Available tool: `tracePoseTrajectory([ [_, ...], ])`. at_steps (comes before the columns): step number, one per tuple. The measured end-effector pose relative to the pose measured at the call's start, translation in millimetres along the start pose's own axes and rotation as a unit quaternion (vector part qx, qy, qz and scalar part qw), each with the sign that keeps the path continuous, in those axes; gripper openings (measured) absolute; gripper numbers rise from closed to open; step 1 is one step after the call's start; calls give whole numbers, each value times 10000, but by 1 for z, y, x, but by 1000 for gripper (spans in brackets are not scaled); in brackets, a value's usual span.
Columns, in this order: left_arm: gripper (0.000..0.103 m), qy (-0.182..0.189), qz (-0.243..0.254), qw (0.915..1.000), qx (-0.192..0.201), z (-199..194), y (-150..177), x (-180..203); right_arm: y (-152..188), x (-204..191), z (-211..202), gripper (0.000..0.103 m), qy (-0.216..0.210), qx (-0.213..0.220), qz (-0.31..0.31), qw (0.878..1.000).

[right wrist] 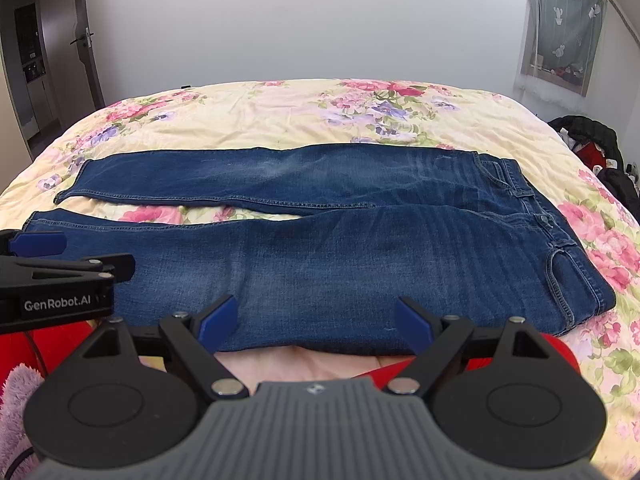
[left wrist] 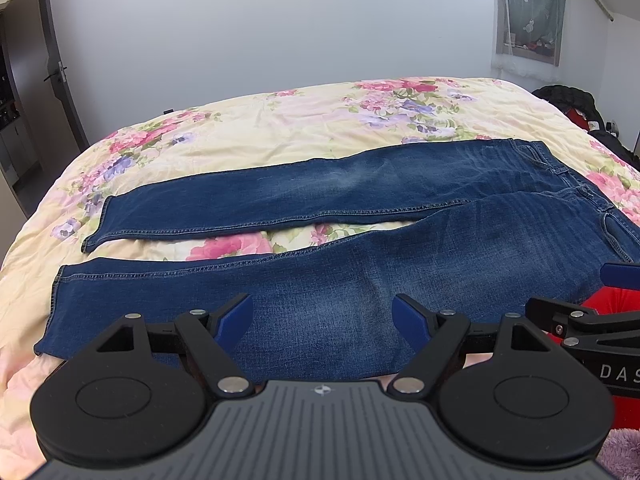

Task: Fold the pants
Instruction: 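Move left tool to a leg hem while right tool moves to the waistband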

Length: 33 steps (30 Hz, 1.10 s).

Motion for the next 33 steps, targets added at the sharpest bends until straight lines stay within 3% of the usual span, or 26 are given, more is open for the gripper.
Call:
tracePoseTrajectory([
  [9, 92, -160, 211, 9996, 128, 22, -2, -21, -7, 28, 19, 82, -103, -13, 148, 9998],
  [12, 89, -270, 323, 9991, 77, 35, -2, -43, -16, 60, 37, 82, 49, -119, 227, 9997],
  [16, 82, -139, 346, 9993, -29, 51, 2, -83, -34, 121, 57, 82, 341, -224, 426, 9983],
  [21, 74, -72, 450, 9984, -348, 75, 13, -145, -54, 199, 73, 81, 841, -209, 737, 9935],
  [26, 73, -32, 497, 9961, -733, 95, 31, -202, -58, 258, 85, 61, 1280, -356, 894, 9871],
  [33, 73, -545, 395, 9890, -1317, 115, 68, -272, -45, 320, 100, 60, 1638, -656, 1429, 9739],
])
Point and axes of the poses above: each gripper's, at about its wrist camera, not at the fingertips, and z roughly the way its jaws point, x to its right, y to its underside, the point moved 8 cm from there along z, roughly the way its jaws point, and after that the axes turned 13 degrees about z, right-handed, at the moved point
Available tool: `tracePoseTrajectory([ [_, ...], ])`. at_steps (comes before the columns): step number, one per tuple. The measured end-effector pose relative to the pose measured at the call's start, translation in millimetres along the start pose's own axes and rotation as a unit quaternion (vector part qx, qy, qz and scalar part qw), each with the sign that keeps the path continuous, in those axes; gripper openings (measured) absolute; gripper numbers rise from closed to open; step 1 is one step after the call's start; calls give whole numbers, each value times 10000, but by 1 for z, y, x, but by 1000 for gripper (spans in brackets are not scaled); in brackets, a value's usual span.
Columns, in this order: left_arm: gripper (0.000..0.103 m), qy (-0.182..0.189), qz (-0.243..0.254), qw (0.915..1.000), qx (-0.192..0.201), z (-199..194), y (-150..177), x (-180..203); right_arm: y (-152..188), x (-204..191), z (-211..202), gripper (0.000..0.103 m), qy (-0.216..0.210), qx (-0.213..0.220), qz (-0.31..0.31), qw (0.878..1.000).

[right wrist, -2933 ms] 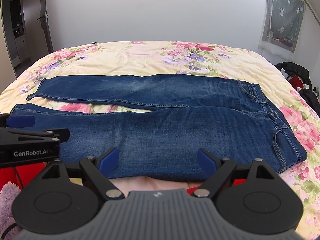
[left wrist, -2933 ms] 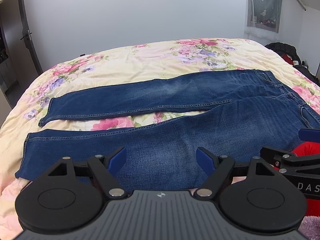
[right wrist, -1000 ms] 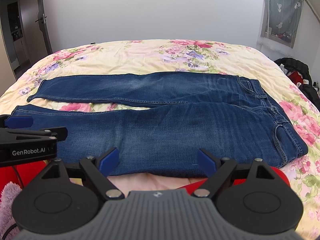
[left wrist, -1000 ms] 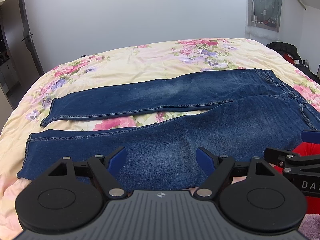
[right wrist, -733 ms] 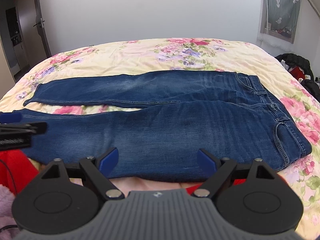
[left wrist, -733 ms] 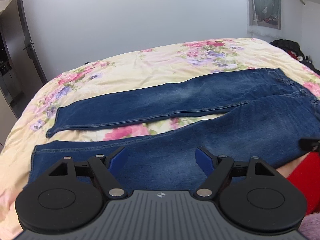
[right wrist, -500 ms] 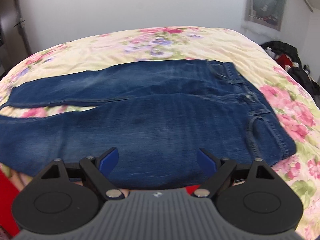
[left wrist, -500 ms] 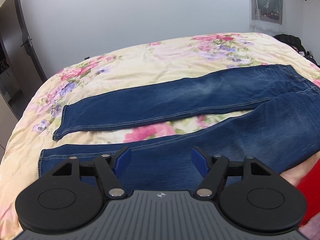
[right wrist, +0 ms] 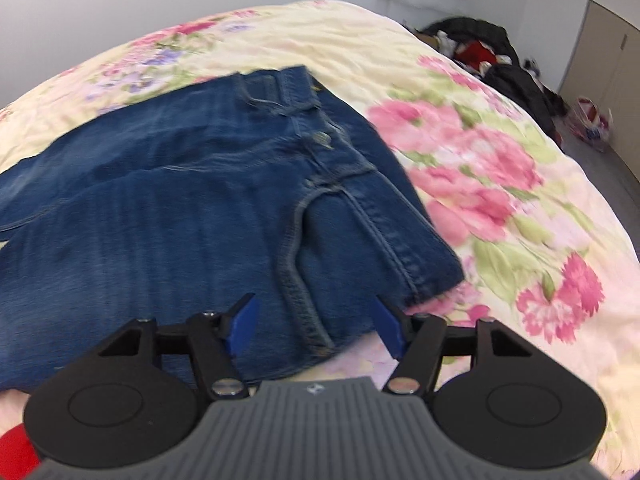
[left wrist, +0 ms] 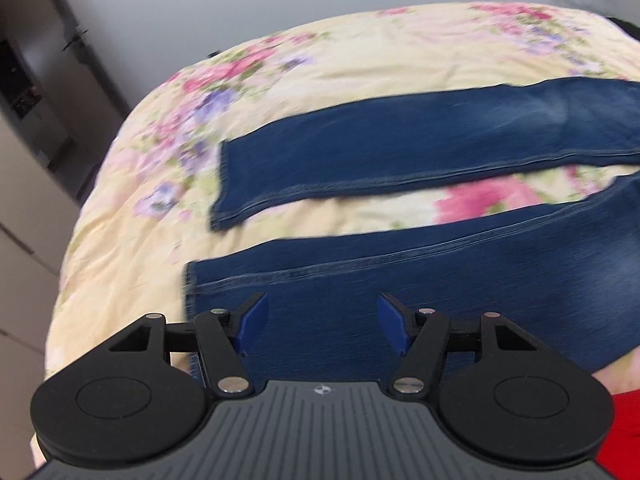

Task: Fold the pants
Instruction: 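Move left tool to a leg hem while right tool moves to the waistband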

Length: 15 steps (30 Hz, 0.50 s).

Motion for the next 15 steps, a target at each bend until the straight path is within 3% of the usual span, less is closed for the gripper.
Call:
tracePoseTrajectory([
  [4, 74, -344, -226, 9988, -256, 24, 13, -39, -2, 11, 16, 60, 12, -74, 155, 9999],
  [11, 77, -379, -688, 9950, -609, 71, 35, -75, -6, 6, 40, 66, 83, -155, 205, 9996],
  [15, 79, -271, -1233, 9908, -488, 91, 44, -90, -6, 3, 48, 69, 150, -204, 192, 9995],
])
Point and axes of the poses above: each gripper's, at about its wrist camera, not at the fingertips, and z roughly the way its jaws point, x to its right, y to its underside, the point moved 8 cm from there along z, roughly the way its jaws point, and after that the axes turned 13 degrees about z, right-handed, at the moved point
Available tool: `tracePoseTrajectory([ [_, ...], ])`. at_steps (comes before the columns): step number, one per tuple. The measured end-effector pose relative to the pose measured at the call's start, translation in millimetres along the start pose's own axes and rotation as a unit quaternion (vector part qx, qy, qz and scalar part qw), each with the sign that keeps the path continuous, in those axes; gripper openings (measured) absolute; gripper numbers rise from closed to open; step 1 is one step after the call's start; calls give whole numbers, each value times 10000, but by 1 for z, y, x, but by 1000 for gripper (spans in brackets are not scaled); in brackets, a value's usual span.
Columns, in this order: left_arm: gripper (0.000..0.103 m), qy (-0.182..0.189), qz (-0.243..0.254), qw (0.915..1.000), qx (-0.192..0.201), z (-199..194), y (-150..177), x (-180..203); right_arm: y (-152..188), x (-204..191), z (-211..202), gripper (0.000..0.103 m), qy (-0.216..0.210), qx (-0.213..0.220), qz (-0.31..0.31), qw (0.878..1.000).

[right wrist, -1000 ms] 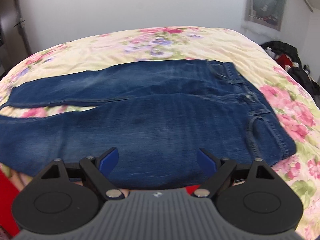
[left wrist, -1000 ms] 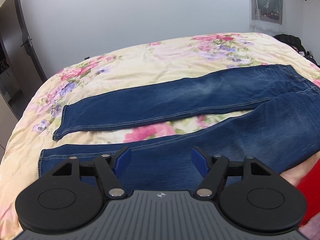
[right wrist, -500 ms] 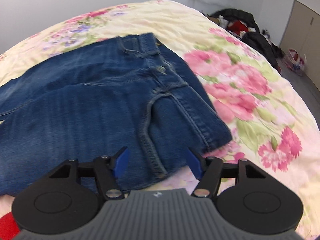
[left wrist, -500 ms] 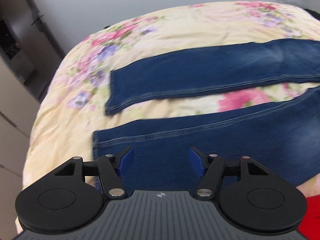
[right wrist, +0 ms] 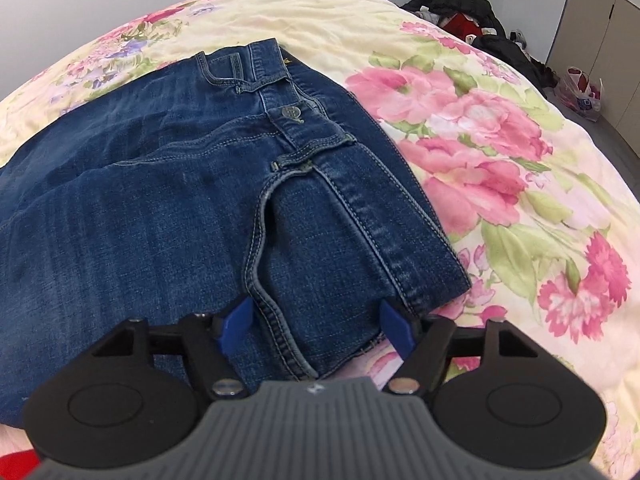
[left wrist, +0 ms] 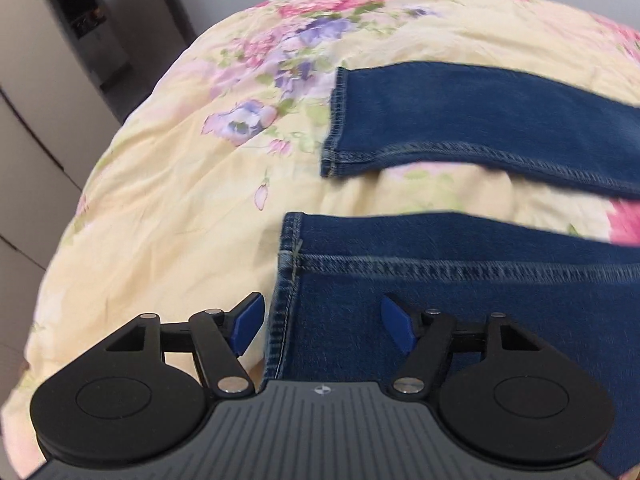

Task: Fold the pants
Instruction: 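Move left tool to a leg hem while right tool moves to the waistband, then close left tool on the leg hem while right tool grips the waistband by the button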

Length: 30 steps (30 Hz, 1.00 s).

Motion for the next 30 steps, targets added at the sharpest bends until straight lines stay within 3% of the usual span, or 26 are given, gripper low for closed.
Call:
tracePoseTrajectory([
  [2, 72, 155, -217, 9996, 27, 11, -3, -4, -1, -2, 2, 70, 85, -46, -45, 9999],
  [5, 59, 177, -85, 9998, 12, 26, -12, 2, -2, -4, 5, 71, 202, -116, -63, 9997],
  [7, 39, 22, -95, 9999, 99, 35, -20, 2, -2, -5, 6, 71, 244, -142, -58, 9996],
  [8, 36, -64, -171, 9998, 44, 41, -23, 0, -2, -5, 7, 71, 254, -149, -47, 9996],
  [12, 36, -327, 58, 9994, -65, 55, -36, 3, -2, -5, 6, 71, 268, -140, -41, 9995],
  [18, 36, -386, 1012, 9941, 45, 18, -38, 8, -1, -1, -3, 71, 133, -48, -99, 9999],
  [23, 38, -199, 2072, 9775, 329, -33, -24, 30, 1, 0, -5, 71, 128, 3, -146, 9998],
  [30, 48, 229, 3504, 9358, 300, -67, 23, 82, 3, 3, -9, 72, 58, 122, -13, 9999],
])
Point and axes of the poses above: each gripper's, at about its wrist camera, not at the fingertips, and z roughly the way its jaws point, x to its right, y to its underside, the point moved 8 cm from there along z, roughly the way its jaws point, and after that the axes turned 13 degrees about z, right-handed, at the moved point
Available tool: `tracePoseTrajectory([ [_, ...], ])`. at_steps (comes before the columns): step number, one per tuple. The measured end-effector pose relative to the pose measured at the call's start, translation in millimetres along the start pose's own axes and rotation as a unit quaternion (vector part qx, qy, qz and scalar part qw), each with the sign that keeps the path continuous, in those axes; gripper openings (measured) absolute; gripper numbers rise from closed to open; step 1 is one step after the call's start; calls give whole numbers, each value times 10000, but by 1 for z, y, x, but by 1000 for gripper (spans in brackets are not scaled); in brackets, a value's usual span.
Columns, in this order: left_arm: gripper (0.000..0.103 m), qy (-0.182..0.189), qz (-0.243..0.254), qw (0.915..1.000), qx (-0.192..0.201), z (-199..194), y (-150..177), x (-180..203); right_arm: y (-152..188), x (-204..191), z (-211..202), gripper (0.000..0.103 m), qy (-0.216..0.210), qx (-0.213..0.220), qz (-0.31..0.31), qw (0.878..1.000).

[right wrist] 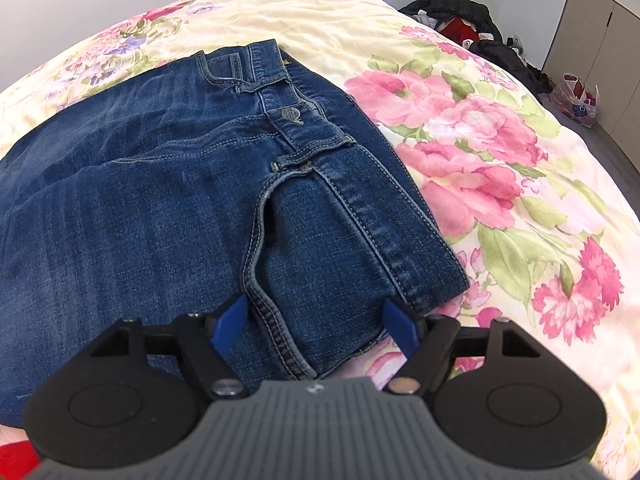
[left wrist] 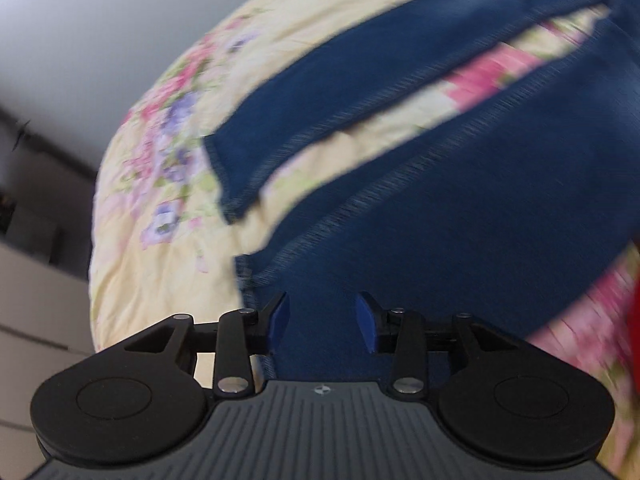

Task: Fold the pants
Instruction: 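Close left tool on the leg hem while right tool grips the waistband by the button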

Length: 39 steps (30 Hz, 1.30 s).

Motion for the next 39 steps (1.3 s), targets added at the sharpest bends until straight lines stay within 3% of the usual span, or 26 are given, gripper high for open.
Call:
tracePoseTrajectory([
  [5, 60, 632, 796, 9944, -285, -6, 18, 45, 1, 9, -9, 72, -74, 74, 104, 9999],
  [12, 63, 451, 1302, 9889, -551, 19, 15, 73, 2, 1, -18, 64, -317, 123, -242, 9991],
  [13, 61, 355, 1362, 9882, -610, 22, 12, 75, 3, -1, -20, 63, -365, 139, -357, 9986],
  [14, 44, 289, 1428, 9871, -665, 24, 10, 77, 3, -4, -23, 61, -421, 148, -465, 9979],
  [16, 22, 293, 1482, 9862, -680, 24, 5, 80, 3, -9, -28, 56, -523, 153, -712, 9960],
  [19, 7, 183, 1310, 9893, -619, 15, -3, 71, 5, -16, -35, 51, -697, 160, -1104, 9913],
  [26, 3, -293, 60, 9995, -121, -22, -43, 22, 11, -24, -34, 34, -1151, -176, -1918, 9745],
  [33, 3, -678, -874, 9939, 16, -49, -73, -19, 26, -21, -17, 34, -1387, -568, -2924, 9445],
  [37, 3, -825, -906, 9924, -92, -55, -80, -24, 32, -21, -15, 36, -1542, -575, -3469, 9234],
  [39, 3, -879, -872, 9922, -156, -59, -83, -23, 33, -19, -14, 43, -1489, -519, -3718, 9148],
])
Point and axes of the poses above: each gripper's, at about its wrist camera, not at the fingertips, and z roughly the way its jaws point, x to its right, y to its underside, the point moved 8 cm from there along z, roughly the way its jaws point, and after that the axes turned 13 degrees about z, right-handed, at the moved point
